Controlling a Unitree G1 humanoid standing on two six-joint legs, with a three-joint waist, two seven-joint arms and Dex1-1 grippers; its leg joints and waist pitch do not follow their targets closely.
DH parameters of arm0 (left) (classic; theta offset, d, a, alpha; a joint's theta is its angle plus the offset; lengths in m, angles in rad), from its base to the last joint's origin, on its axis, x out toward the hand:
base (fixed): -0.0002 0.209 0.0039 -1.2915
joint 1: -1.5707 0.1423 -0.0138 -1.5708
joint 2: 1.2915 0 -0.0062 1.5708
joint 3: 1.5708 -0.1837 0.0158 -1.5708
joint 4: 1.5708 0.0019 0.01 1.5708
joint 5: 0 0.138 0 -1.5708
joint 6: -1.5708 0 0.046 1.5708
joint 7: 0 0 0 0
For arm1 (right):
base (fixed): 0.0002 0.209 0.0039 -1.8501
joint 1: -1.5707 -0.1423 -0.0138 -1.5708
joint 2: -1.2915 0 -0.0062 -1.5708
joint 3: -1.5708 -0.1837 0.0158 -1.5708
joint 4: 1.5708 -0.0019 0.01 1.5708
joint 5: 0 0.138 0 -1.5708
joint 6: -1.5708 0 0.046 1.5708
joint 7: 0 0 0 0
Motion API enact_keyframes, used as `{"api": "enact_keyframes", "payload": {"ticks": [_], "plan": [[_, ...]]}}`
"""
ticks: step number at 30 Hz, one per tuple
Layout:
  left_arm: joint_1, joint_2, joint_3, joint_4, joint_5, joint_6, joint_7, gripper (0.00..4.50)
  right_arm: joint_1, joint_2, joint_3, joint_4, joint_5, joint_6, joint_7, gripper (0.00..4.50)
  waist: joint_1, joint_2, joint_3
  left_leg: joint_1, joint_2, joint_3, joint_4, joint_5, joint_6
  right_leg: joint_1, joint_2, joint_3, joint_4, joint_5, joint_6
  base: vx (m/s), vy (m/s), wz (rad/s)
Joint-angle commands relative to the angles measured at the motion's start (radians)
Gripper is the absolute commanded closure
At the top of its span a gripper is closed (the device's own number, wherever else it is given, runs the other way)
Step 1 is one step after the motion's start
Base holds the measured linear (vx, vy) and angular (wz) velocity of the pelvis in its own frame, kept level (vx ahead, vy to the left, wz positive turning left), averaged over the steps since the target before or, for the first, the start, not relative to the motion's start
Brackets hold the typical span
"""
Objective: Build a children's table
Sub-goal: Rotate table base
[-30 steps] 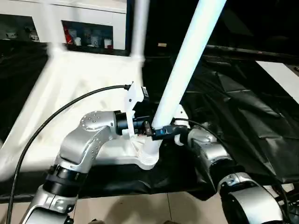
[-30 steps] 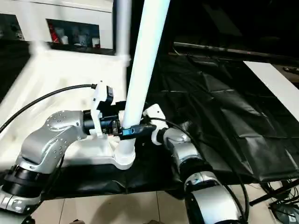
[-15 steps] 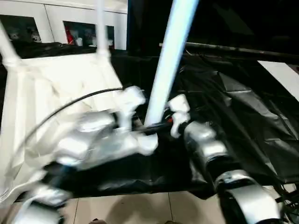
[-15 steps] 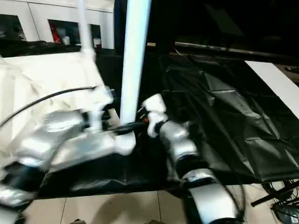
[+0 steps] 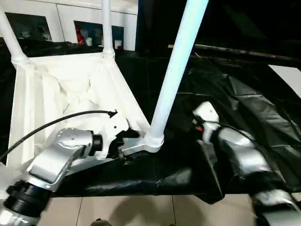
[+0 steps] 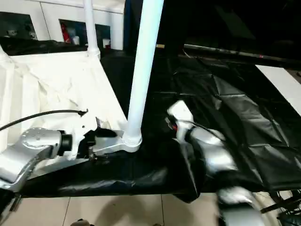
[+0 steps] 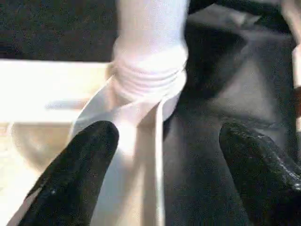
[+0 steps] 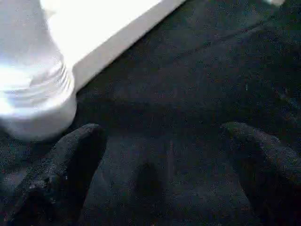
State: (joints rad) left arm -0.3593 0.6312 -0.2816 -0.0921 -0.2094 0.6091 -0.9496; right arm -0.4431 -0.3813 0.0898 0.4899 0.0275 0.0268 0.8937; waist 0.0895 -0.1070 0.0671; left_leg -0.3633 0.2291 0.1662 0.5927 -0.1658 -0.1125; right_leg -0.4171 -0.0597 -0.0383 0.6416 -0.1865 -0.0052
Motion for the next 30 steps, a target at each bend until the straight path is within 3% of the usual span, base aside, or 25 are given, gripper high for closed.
{"api": "enact_keyframes", "payload": {"ticks": [1,3,6,8,15,21,29,30], "plan": [[-0.008,0.000,-0.023,-0.014,0.033,0.014,0.020,0.82,0.016,-0.030,0.020,-0.077,0.013,0.032,0.058,0.00,0.000,0.020,-0.065,0.005,-0.004,0.010,-0.070,-0.267,-0.017,0.051,-0.047,0.033,-0.087,-0.287,-0.147,0.000,0.000,0.00],[-0.015,-0.001,-0.032,-0.006,0.043,0.020,0.032,0.86,0.032,-0.045,0.028,-0.131,0.034,0.062,0.087,0.00,0.000,0.021,-0.066,0.006,-0.004,0.010,-0.069,-0.261,-0.013,0.050,-0.047,0.033,-0.086,-0.276,-0.149,0.000,0.000,0.00],[-0.029,-0.002,-0.041,0.004,0.049,0.034,0.038,1.27,0.042,-0.043,0.029,-0.173,0.056,0.083,0.096,0.00,0.001,0.022,-0.068,0.007,-0.003,0.010,-0.069,-0.247,-0.010,0.049,-0.047,0.033,-0.084,-0.244,-0.159,0.000,0.000,0.00],[-0.031,0.000,-0.044,0.002,0.049,0.049,0.034,1.28,0.049,-0.043,0.031,-0.193,0.062,0.098,0.095,0.00,0.001,0.022,-0.067,0.008,-0.004,0.011,-0.069,-0.257,-0.013,0.048,-0.046,0.032,-0.084,-0.252,-0.163,0.000,0.000,0.00],[-0.016,0.032,-0.057,-0.023,0.058,0.116,0.023,2.09,0.061,-0.028,0.036,-0.240,0.062,0.140,0.067,0.00,0.001,0.026,-0.067,0.009,-0.004,0.008,-0.070,-0.267,-0.024,0.047,-0.047,0.032,-0.086,-0.270,-0.156,0.000,0.000,0.00],[-0.020,0.021,-0.065,0.008,0.076,0.105,0.045,2.48,0.066,-0.015,0.048,-0.254,0.064,0.155,0.050,0.00,0.002,0.028,-0.068,0.008,-0.005,0.008,-0.070,-0.257,-0.026,0.049,-0.047,0.031,-0.083,-0.239,-0.163,0.000,0.000,0.00],[-0.029,-0.001,-0.062,0.044,0.081,0.085,0.051,3.12,0.071,-0.008,0.058,-0.266,0.064,0.169,0.044,0.00,0.003,0.028,-0.067,0.009,-0.005,0.006,-0.072,-0.281,-0.031,0.049,-0.049,0.031,-0.087,-0.277,-0.154,0.000,0.000,0.00],[-0.030,0.000,-0.062,0.047,0.080,0.084,0.049,3.19,0.070,-0.007,0.059,-0.265,0.064,0.170,0.043,0.00,0.004,0.032,-0.067,0.011,-0.005,0.006,-0.071,-0.281,-0.031,0.048,-0.049,0.032,-0.086,-0.273,-0.155,0.000,0.000,0.00]]}}
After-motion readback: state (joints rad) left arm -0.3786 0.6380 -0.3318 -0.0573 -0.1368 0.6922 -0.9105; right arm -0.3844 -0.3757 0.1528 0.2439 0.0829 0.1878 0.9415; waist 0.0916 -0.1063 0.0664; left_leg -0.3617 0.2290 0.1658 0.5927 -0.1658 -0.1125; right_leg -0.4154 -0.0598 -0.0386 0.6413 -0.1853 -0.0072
